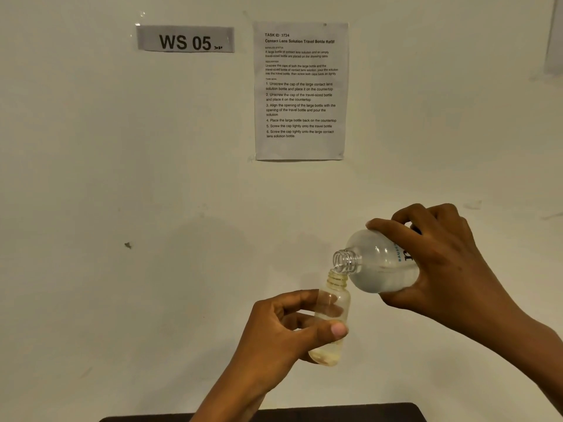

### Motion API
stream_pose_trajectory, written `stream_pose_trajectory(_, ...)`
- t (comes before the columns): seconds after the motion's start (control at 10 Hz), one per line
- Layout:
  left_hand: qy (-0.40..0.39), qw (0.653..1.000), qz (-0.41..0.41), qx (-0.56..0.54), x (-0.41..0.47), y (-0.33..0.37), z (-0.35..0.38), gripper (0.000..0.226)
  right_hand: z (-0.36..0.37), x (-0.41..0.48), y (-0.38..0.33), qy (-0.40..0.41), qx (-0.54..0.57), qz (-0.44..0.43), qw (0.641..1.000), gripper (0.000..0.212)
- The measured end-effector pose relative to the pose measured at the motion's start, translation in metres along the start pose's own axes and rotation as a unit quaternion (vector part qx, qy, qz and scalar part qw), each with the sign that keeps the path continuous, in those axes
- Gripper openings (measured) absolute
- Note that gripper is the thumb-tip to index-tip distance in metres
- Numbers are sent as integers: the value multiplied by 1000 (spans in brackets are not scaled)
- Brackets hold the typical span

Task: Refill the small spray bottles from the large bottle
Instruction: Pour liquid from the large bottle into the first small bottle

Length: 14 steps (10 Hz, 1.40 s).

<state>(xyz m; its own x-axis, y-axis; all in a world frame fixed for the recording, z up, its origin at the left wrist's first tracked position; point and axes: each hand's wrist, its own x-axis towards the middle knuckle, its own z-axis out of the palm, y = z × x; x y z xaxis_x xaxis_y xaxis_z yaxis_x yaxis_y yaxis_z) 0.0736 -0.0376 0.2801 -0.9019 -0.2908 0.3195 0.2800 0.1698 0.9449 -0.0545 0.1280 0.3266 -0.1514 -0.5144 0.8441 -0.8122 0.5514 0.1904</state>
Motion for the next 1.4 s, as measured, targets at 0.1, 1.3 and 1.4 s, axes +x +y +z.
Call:
stream_pose_trajectory(0.1, -1, 1000, 1, -2, 0, 0, 0, 32, 0, 1, 0, 0, -2, 2, 1000, 71)
stream_pose_trajectory(1.3, 4, 1000, -5, 7, 1, -4, -4, 38, 2, 2, -3, 1, 2, -3, 1000, 69)
stream_pose_trajectory(1.4, 5, 1000, -2, 7, 1, -4, -4, 41, 2, 2, -3, -1, 0, -2, 1000, 70)
